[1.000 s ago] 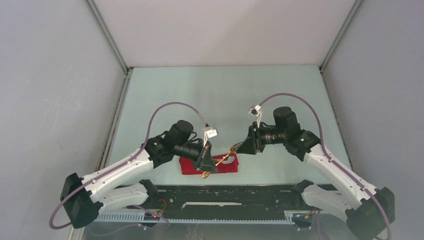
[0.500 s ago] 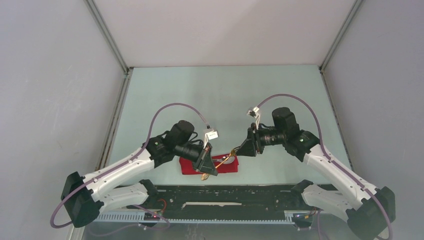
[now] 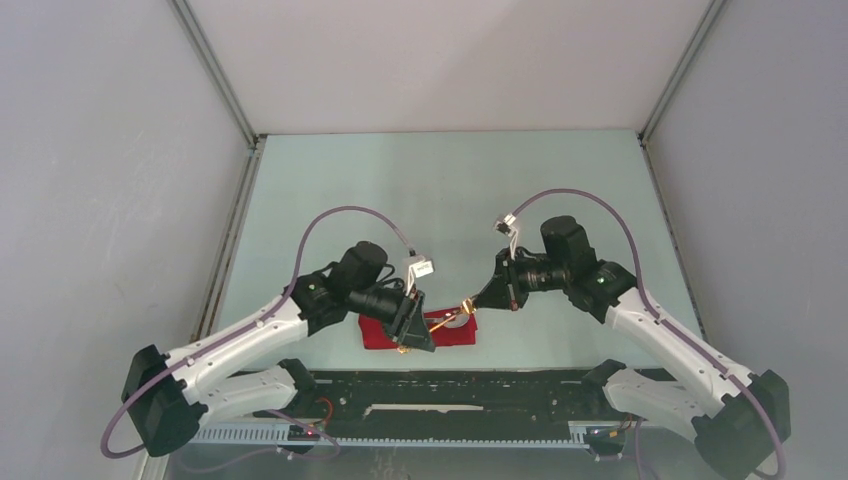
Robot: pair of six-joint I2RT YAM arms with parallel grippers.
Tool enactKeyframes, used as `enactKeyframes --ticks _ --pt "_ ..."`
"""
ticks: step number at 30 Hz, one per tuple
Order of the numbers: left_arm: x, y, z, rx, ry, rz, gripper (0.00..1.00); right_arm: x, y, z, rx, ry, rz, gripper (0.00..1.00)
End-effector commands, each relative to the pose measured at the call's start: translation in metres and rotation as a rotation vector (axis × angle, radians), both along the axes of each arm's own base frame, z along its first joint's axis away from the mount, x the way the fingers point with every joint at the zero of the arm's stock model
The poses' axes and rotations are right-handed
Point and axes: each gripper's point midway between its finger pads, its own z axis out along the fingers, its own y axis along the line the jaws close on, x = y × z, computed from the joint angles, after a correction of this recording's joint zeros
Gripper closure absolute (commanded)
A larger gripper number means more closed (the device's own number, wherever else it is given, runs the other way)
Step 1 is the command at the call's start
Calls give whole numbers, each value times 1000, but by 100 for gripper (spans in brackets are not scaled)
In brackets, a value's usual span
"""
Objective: Fold the napkin into a case and place the utensils inside
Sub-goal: Pass from the left arm to the right, then insert the fork into the folded napkin.
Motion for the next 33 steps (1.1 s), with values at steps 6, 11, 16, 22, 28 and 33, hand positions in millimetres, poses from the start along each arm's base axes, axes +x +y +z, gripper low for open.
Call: enactKeyframes --ticks 6,11,16,22,28,33 --pt "99 87 -81 253 143 866 33 56 -49 -61 -108 217 -557 100" --pt "111 115 -97 230 138 1072 38 48 -57 -79 -126 255 -549 100" --pt "111 127 -113 264 134 1124 61 48 -68 -98 -170 291 -570 100" --pt "106 125 -120 273 152 1103 74 45 -66 -111 -190 314 -552 100" --pt "99 126 -128 282 193 1108 73 40 -60 -121 -215 332 -510 100" --pt "94 126 -137 307 230 1110 83 38 -52 -127 -225 335 -489 100"
